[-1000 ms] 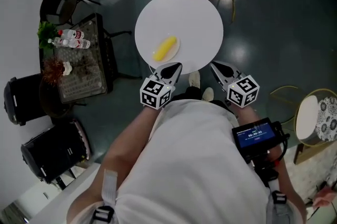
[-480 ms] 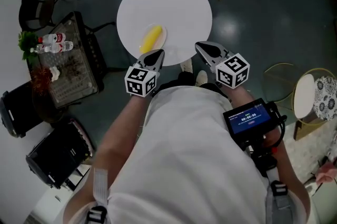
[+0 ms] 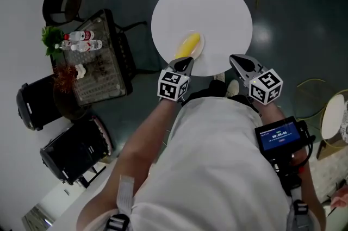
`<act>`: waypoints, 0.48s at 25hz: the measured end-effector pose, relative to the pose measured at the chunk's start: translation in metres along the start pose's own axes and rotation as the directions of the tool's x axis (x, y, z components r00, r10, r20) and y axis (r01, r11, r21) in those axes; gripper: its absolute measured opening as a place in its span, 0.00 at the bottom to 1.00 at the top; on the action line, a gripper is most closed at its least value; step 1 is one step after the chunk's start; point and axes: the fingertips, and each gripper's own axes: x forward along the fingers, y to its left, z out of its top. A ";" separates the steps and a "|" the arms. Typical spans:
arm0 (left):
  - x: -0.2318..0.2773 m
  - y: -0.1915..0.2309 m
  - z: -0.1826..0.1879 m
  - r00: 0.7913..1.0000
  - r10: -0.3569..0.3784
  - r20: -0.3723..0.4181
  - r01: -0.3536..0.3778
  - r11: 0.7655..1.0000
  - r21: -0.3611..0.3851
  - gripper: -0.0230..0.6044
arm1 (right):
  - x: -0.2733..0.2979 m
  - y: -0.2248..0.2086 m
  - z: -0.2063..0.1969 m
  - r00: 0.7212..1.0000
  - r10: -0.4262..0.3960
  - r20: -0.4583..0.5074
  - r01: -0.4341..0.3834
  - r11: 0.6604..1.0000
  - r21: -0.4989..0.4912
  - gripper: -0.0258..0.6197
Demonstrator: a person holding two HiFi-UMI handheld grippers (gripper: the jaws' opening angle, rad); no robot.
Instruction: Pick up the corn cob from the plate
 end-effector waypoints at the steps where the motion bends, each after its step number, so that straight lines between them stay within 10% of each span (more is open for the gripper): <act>1: -0.002 0.004 -0.003 1.000 0.017 -0.017 -0.017 1.000 0.010 0.05 | 0.000 0.004 0.000 1.000 0.002 -0.004 -0.002 1.000 0.000 0.05; 12: 0.018 0.038 -0.012 0.981 0.078 -0.177 -0.059 0.992 0.110 0.17 | -0.006 0.005 -0.009 0.999 -0.035 -0.019 0.036 0.999 0.031 0.05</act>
